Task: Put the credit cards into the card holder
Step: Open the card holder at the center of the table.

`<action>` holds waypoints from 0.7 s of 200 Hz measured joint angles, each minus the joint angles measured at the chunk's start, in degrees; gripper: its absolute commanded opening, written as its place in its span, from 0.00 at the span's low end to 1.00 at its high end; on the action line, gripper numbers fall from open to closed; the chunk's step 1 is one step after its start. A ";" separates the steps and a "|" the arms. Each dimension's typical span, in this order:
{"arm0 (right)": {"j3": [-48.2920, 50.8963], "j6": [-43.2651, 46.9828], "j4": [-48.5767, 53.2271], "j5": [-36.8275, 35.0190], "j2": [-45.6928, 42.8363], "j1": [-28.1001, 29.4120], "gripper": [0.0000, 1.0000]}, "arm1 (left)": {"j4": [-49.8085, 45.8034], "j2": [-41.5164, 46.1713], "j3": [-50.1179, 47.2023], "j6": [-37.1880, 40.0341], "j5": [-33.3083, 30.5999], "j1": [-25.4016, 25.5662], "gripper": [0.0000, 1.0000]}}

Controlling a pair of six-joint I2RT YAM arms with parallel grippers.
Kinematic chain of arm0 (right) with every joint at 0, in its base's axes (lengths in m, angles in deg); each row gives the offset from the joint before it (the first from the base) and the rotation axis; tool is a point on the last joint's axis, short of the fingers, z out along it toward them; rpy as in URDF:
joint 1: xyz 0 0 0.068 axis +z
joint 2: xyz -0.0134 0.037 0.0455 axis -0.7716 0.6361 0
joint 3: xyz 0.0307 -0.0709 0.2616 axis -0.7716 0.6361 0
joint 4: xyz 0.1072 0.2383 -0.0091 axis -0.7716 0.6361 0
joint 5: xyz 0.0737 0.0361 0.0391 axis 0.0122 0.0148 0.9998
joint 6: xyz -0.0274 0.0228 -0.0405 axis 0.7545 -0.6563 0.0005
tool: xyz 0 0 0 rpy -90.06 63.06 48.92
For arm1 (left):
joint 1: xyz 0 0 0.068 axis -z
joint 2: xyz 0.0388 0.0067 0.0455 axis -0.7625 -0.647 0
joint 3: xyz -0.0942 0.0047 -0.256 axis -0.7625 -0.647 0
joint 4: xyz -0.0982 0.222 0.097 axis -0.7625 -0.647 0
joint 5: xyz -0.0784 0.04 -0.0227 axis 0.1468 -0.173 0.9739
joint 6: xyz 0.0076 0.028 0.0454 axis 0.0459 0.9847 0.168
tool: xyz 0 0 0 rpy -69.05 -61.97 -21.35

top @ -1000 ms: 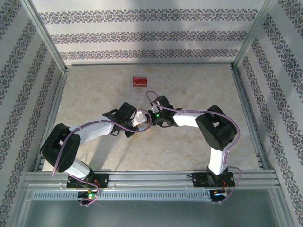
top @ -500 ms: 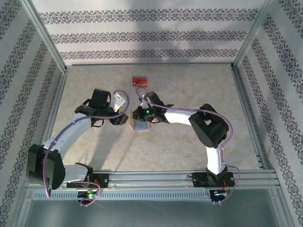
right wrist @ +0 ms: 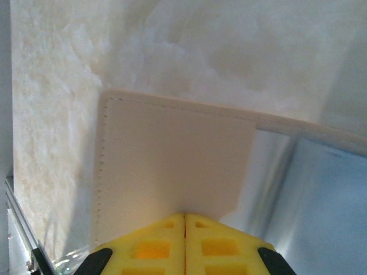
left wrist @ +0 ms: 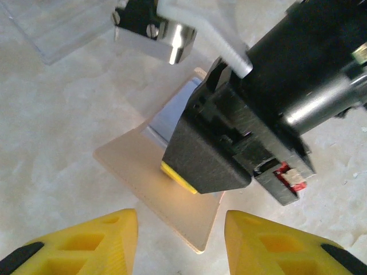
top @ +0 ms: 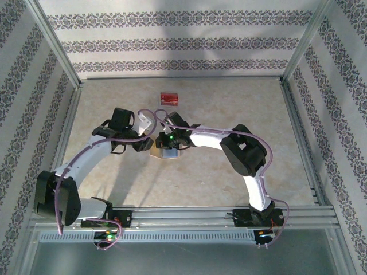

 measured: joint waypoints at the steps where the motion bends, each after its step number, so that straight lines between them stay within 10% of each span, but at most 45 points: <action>1: 0.11 0.04 0.07 -0.07 -0.13 0.00 0.08 | 0.00 -0.09 0.00 0.02 0.00 0.04 0.43; 140: 11.06 -5.31 -12.48 2.84 -2.95 -3.50 0.06 | 7.50 -13.94 -1.84 3.02 -12.50 4.11 0.27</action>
